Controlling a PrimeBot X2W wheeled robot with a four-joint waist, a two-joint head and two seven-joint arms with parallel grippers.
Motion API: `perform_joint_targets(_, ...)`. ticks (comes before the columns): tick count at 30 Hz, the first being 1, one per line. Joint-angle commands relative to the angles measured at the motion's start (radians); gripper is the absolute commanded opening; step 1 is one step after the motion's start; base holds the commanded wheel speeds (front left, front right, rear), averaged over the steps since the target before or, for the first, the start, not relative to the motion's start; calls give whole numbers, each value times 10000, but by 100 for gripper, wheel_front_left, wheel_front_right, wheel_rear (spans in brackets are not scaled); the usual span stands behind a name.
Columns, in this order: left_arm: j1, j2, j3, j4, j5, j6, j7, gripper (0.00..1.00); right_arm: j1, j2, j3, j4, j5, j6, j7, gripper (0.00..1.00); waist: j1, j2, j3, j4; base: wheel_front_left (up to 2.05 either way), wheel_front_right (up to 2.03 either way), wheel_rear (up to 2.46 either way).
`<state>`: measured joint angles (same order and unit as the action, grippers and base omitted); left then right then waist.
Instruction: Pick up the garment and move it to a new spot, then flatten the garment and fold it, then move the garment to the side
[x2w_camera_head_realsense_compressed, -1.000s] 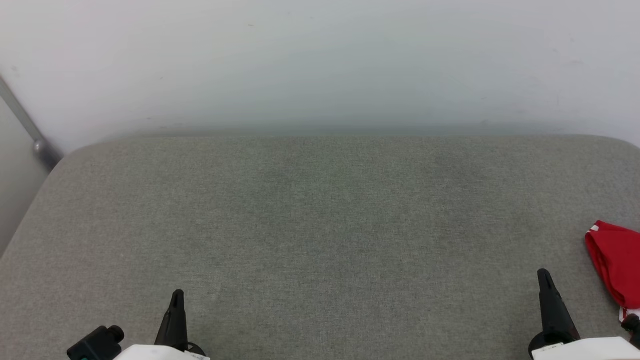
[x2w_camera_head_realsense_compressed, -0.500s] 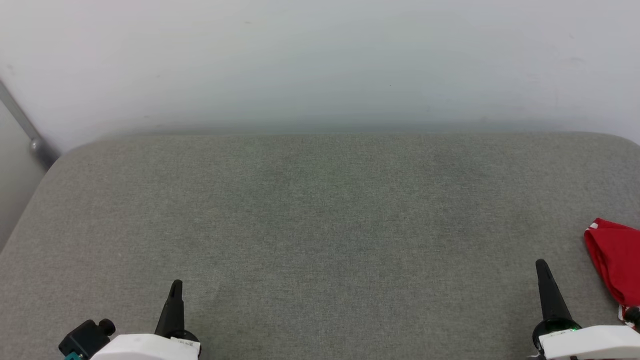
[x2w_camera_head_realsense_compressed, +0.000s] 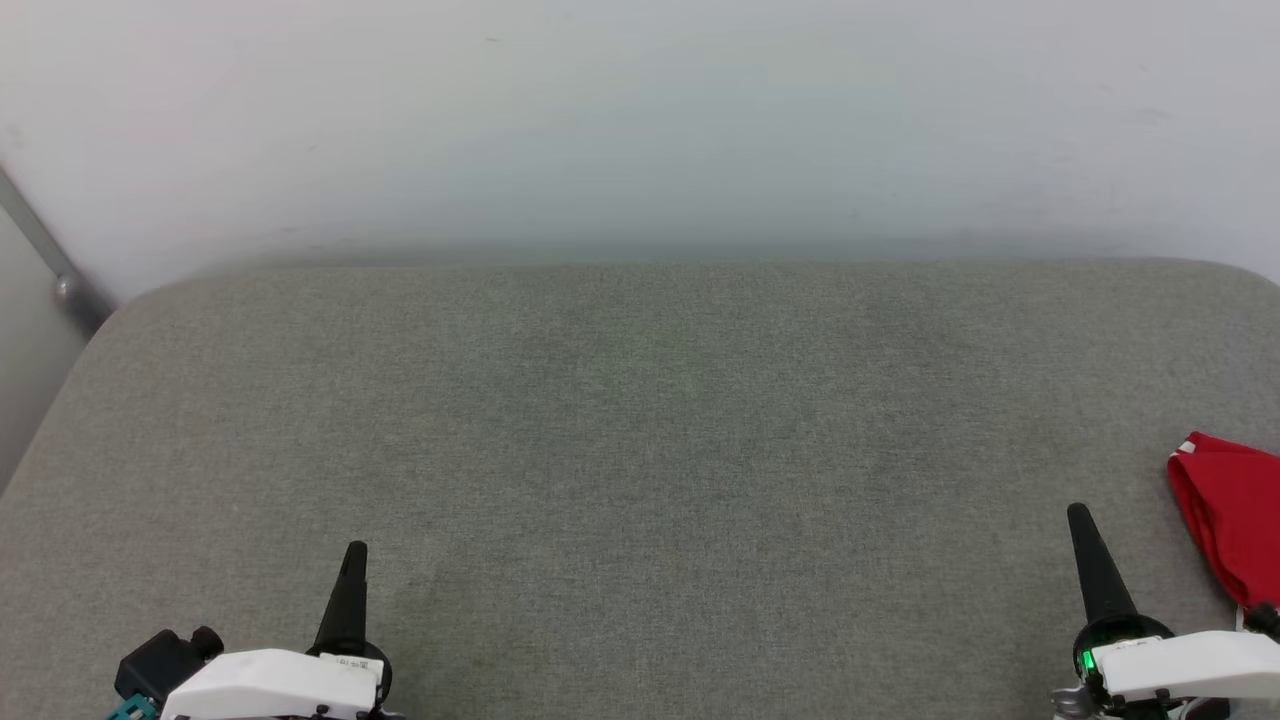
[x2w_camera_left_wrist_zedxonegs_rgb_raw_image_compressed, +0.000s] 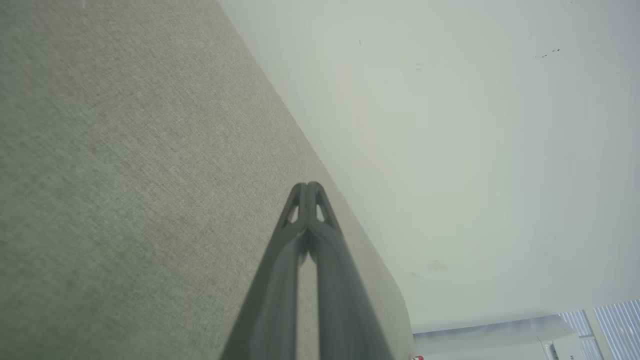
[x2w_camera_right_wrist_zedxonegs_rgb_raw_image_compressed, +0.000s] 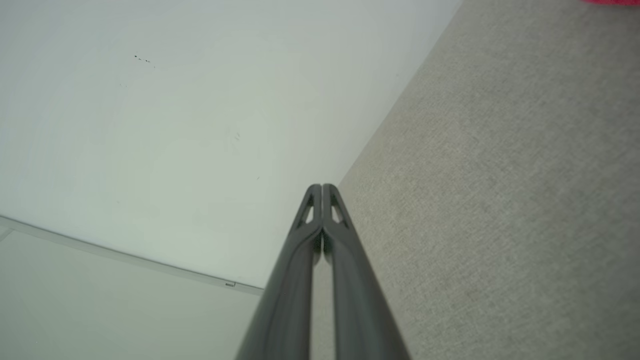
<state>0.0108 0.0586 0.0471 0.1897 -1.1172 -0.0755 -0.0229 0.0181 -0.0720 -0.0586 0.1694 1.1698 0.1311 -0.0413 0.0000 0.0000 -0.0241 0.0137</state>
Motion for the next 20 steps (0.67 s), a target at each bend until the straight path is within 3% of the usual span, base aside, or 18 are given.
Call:
perform_joint_targets(1, -256, 65, 66, -45, -216, -72, 43, 0, -217, -78, -36, -18, 207, -3, 70, 0, 0, 0, 3, -2, 0, 0, 0)
perform_joint_targets(20, -679, 55, 255, 197, -2174, -278, 555, 0, -687, -58, -118, 289, 2024, -4, 576, 0, 0, 0, 96, -49, 0, 0, 0)
